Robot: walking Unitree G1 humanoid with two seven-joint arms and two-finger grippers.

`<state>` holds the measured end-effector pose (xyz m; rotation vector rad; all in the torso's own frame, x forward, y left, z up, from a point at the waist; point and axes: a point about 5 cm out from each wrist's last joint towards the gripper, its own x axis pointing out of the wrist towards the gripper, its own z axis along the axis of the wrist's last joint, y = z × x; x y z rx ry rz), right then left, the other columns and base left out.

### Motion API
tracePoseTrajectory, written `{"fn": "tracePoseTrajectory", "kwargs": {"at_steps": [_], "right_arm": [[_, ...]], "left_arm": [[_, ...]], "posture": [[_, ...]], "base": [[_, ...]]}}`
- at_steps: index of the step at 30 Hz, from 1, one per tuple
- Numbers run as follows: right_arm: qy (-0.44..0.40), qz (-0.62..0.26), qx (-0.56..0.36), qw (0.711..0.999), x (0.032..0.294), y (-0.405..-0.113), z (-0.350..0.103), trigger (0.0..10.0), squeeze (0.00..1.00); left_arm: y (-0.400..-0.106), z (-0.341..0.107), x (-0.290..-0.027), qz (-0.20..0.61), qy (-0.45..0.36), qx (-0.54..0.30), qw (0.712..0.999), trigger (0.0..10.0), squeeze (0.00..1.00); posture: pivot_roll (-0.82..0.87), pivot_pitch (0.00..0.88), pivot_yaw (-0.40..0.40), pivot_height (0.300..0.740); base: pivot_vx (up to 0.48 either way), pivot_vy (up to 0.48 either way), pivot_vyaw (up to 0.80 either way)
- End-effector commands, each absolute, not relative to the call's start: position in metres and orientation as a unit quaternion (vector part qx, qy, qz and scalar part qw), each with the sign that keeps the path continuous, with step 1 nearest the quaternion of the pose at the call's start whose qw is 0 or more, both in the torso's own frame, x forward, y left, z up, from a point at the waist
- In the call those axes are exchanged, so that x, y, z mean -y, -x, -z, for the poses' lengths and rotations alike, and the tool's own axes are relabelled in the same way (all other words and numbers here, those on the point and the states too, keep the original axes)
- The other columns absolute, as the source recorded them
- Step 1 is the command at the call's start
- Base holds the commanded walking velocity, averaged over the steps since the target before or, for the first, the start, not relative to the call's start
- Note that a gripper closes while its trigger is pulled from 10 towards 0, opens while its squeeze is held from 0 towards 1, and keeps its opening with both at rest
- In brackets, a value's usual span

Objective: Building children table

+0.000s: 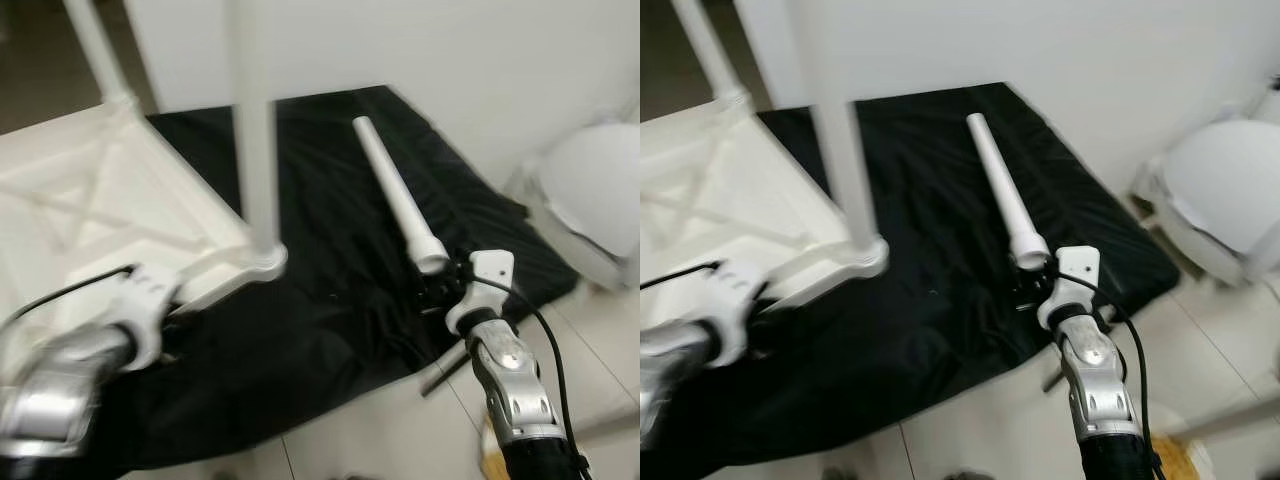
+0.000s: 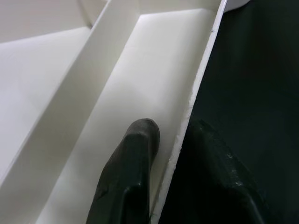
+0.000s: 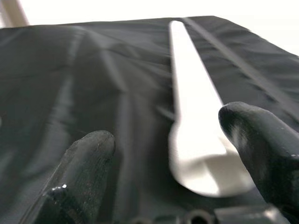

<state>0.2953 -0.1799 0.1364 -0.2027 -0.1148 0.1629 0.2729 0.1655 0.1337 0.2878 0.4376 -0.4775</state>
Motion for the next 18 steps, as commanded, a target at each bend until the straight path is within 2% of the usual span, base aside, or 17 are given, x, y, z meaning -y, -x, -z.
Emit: {"fn": "tracePoseTrajectory", "kwargs": {"at_steps": [1,4,6,9,10,11,12,18], "right_arm": [[0.103,-0.079,0.055,0.99,0.182,-0.295,-0.134,10.0,0.0],[0.104,-0.079,0.055,0.99,0.182,-0.295,-0.134,10.0,0.0],[0.105,-0.077,0.058,0.99,0.181,-0.294,-0.134,10.0,0.0],[0.107,-0.074,0.06,0.99,0.182,-0.294,-0.134,10.0,0.0],[0.106,-0.073,0.061,0.99,0.181,-0.294,-0.134,10.0,0.0],[0.106,-0.073,0.061,0.99,0.181,-0.294,-0.134,10.0,0.0],[0.105,-0.073,0.062,0.99,0.18,-0.294,-0.134,10.0,0.0],[0.102,-0.075,0.065,0.99,0.177,-0.296,-0.135,10.0,0.0]], "left_arm": [[-0.268,-0.11,-0.152,0.24,-0.133,-0.262,0.925,10.0,0.0],[-0.27,-0.111,-0.147,0.245,-0.133,-0.258,0.925,10.0,0.0],[-0.273,-0.112,-0.129,0.271,-0.138,-0.248,0.92,10.0,0.0],[-0.277,-0.112,-0.118,0.276,-0.151,-0.245,0.917,10.0,0.0],[-0.279,-0.111,-0.116,0.27,-0.149,-0.245,0.919,10.0,0.92],[-0.279,-0.111,-0.116,0.27,-0.149,-0.245,0.919,10.0,0.92],[-0.28,-0.11,-0.115,0.264,-0.147,-0.246,0.921,10.0,1.0],[-0.282,-0.118,-0.108,0.272,-0.158,-0.23,0.921,10.0,1.0]], "posture": [[-0.04,0.093,-0.052,0.74],[-0.04,0.093,-0.052,0.74],[-0.05,0.088,-0.038,0.74],[-0.05,0.088,-0.036,0.74],[-0.05,0.088,-0.032,0.74],[-0.05,0.088,-0.032,0.74],[-0.05,0.088,-0.032,0.74],[-0.04,0.087,-0.032,0.74]], "base": [[0.0,0.0,0.0],[0.0,0.0,0.0],[0.0,0.0,0.0],[0.0,0.0,0.0],[0.0,0.0,0.0],[0.0,0.0,0.0],[0.0,0.0,0.0],[0.0,0.0,0.0]]}}
